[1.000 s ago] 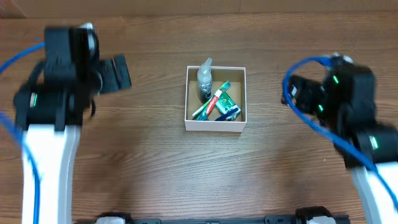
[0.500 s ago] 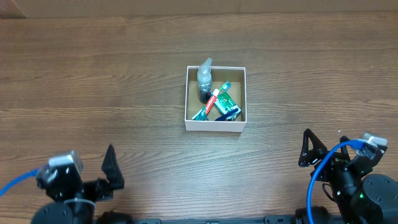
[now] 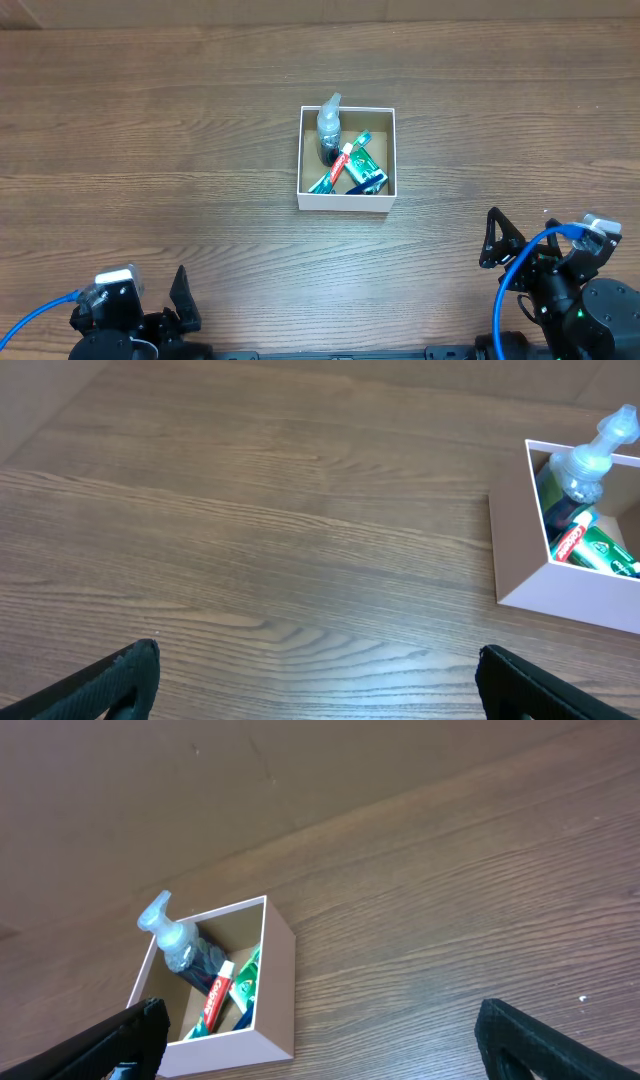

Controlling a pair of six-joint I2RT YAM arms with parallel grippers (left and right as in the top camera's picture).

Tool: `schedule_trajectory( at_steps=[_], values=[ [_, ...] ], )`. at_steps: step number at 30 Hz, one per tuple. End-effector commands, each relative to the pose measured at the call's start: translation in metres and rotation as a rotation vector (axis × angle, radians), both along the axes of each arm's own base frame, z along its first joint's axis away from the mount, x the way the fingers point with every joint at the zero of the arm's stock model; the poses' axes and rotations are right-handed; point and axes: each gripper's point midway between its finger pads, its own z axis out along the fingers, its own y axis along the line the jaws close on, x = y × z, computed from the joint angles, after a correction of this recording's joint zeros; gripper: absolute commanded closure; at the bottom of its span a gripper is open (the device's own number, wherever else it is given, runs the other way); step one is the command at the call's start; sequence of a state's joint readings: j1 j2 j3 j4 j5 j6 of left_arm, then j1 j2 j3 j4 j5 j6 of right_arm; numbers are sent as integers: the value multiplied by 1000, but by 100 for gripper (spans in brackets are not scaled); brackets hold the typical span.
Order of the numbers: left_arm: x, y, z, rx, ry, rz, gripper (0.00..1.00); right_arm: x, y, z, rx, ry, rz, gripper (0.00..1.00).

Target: Pack container

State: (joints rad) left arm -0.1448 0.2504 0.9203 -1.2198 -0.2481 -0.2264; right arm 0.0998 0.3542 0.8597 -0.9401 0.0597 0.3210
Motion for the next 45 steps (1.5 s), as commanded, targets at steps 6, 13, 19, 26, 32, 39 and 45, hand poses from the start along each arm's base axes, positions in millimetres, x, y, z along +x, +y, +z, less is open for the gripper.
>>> schedule_trajectory(
  at_steps=[6, 13, 19, 26, 32, 39, 45],
  values=[
    [-1, 2, -1, 12, -5, 6, 0, -7, -6, -15, -30, 55, -21, 0],
    [-1, 2, -1, 13, -5, 6, 0, -10, -9, -25, -48, 15, -33, 0],
    [-1, 2, -1, 13, -5, 6, 0, -4, -2, -56, -79, -159, 19, 0],
    [-1, 2, -1, 13, -5, 6, 0, 35, 11, -49, -215, -387, 94, 0],
    [-1, 2, -1, 12, -5, 6, 0, 54, 15, -67, -268, -527, 97, 0],
    [-1, 2, -1, 12, -5, 6, 0, 59, 20, -115, -215, -379, 137, 0],
    [-1, 2, -1, 13, -5, 6, 0, 59, 20, -115, -215, -378, 137, 0]
  ],
)
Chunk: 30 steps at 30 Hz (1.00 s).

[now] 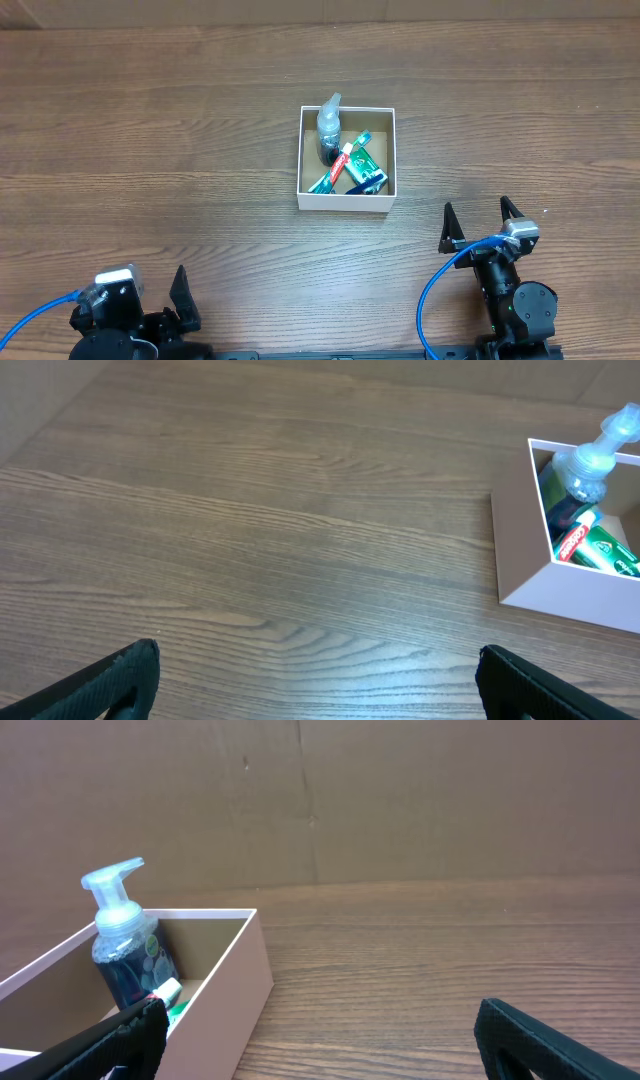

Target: Pack container

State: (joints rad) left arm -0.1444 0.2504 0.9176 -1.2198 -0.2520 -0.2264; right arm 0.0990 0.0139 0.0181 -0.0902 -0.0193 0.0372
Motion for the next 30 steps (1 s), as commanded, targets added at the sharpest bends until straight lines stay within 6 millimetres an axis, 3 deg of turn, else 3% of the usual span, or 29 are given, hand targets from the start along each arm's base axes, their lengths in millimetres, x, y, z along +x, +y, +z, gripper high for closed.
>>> schedule_trajectory(
  at_steps=[1, 25, 30],
  values=[
    [-1, 2, 0, 10, -7, 2, 0, 0, 1, -1, 13, -6, 5, 0],
    [1, -2, -6, -6, -2, -5, 0, 0, 1, -1, 13, -6, 5, 0],
    [32, -11, -33, 22, -51, -66, 0, 0, 1, -1, 13, -6, 5, 0]
  ],
)
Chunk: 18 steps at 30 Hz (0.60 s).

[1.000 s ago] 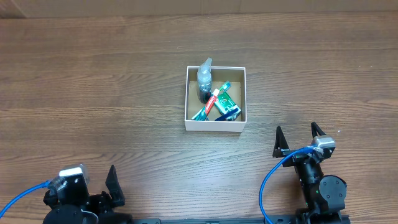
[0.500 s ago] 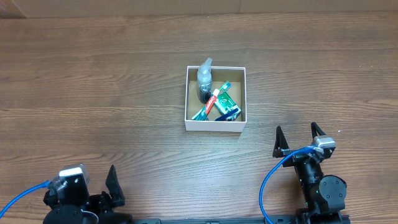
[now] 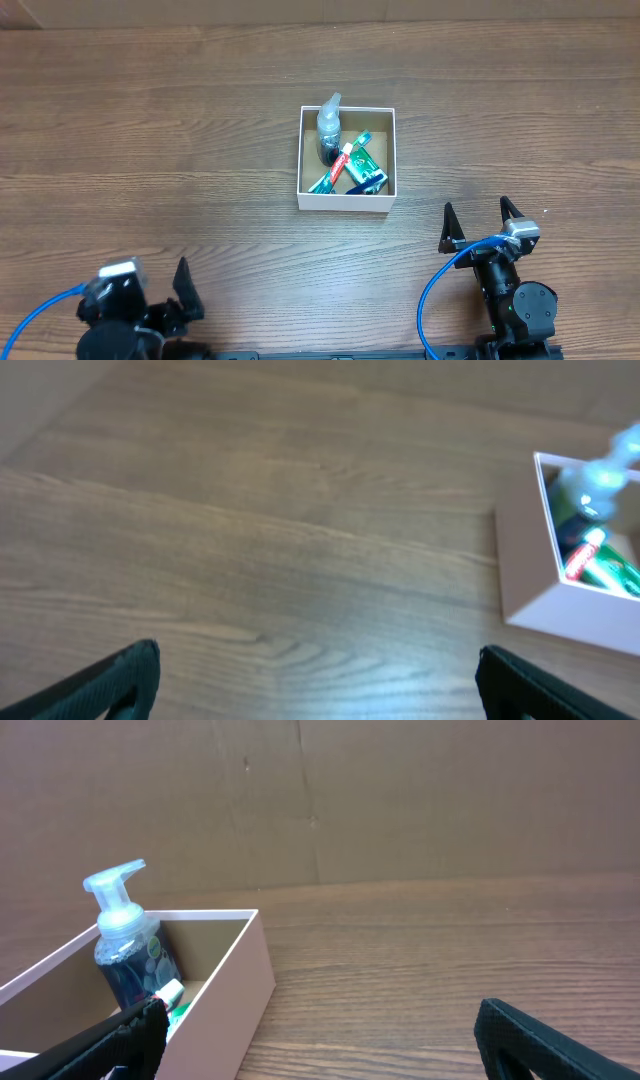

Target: Pack container

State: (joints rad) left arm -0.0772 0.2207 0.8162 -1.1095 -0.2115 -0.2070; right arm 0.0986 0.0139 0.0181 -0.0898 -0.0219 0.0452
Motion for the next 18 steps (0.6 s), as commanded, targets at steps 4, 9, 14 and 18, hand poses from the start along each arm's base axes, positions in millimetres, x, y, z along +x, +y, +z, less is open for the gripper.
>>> schedule_trajectory(
  at_steps=[4, 9, 14, 18],
  values=[
    [55, -21, -36, 85, -202, -168, 0, 0, 1, -1, 5, -7, 3, 0],
    [89, -33, -53, 87, -396, -223, 0, 0, 1, -1, 5, -7, 3, 0],
    [101, -39, -49, 153, -559, -255, 0, 0, 1, -1, 5, -7, 3, 0],
    [102, -40, -62, 217, -504, -280, 0, 0, 1, -1, 5, -7, 3, 0]
  ],
)
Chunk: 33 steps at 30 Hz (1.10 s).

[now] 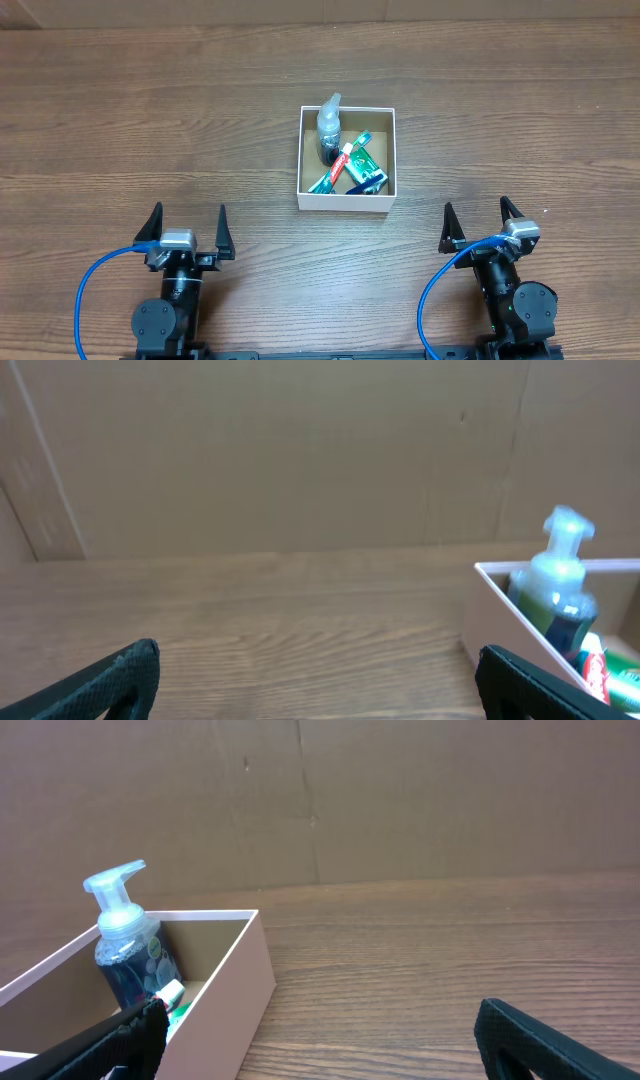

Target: Pack container

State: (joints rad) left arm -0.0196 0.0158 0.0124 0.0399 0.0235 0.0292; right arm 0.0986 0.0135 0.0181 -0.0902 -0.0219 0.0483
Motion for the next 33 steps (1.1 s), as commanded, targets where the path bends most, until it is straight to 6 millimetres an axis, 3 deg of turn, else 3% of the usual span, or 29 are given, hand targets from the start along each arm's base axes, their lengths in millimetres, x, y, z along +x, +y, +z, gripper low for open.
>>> schedule_trajectory(
  at_steps=[1, 4, 33],
  values=[
    [-1, -6, -22, 56, 75, -31, 0, 0, 1, -1, 2, -7, 3, 0],
    [-1, -7, -30, -58, 115, -35, 0, 0, 1, -1, 2, -7, 3, 0],
    [-1, -6, -29, -61, 116, -33, 0, 0, 1, -1, 2, -7, 3, 0]
  ],
)
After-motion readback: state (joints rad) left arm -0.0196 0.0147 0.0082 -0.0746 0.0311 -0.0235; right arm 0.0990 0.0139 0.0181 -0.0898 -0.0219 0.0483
